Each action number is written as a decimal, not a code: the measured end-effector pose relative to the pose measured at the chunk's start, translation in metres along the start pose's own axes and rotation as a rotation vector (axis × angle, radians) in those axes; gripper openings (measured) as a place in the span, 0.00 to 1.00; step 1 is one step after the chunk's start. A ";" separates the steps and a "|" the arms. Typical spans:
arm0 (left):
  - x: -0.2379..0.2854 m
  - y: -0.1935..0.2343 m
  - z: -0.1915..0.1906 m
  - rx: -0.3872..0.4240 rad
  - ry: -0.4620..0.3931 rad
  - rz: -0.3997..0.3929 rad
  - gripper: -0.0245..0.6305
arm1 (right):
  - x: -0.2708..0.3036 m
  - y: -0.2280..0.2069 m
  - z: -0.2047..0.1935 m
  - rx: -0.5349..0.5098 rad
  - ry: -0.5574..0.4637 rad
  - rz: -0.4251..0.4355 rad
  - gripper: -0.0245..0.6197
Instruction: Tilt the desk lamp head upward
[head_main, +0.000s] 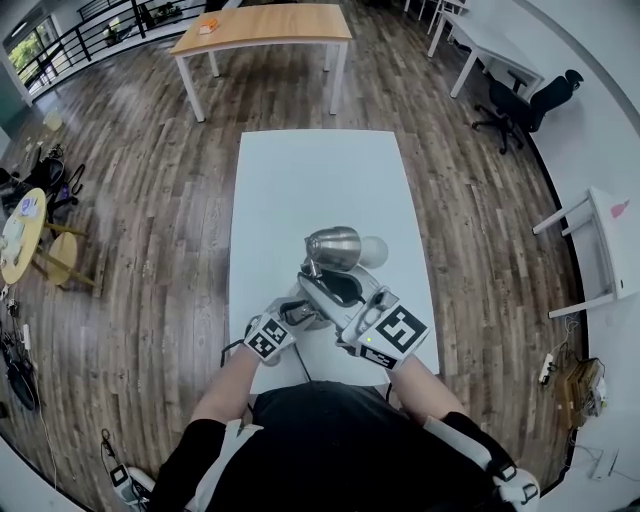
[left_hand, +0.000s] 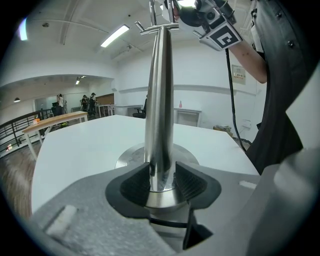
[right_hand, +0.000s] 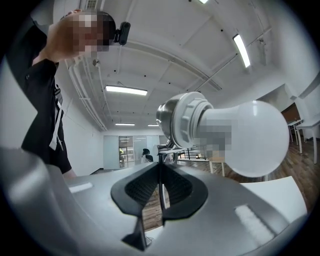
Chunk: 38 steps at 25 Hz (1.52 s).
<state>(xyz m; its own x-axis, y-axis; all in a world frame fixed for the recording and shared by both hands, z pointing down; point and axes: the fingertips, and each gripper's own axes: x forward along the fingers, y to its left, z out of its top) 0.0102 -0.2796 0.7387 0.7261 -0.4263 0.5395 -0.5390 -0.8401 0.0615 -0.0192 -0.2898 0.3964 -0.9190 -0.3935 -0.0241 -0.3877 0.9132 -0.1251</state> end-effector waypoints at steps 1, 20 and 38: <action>0.000 0.000 0.000 0.002 0.001 -0.001 0.30 | 0.002 0.002 -0.001 -0.007 0.004 0.005 0.10; 0.000 0.002 0.001 -0.021 0.010 0.017 0.30 | 0.022 0.022 -0.010 -0.098 0.075 0.040 0.10; -0.075 0.010 0.040 -0.272 -0.218 0.209 0.30 | -0.071 -0.007 -0.037 -0.057 0.048 -0.177 0.18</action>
<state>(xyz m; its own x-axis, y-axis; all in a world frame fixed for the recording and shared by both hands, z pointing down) -0.0328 -0.2694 0.6648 0.6464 -0.6643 0.3753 -0.7568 -0.6207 0.2049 0.0465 -0.2646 0.4355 -0.8379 -0.5443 0.0407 -0.5458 0.8352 -0.0669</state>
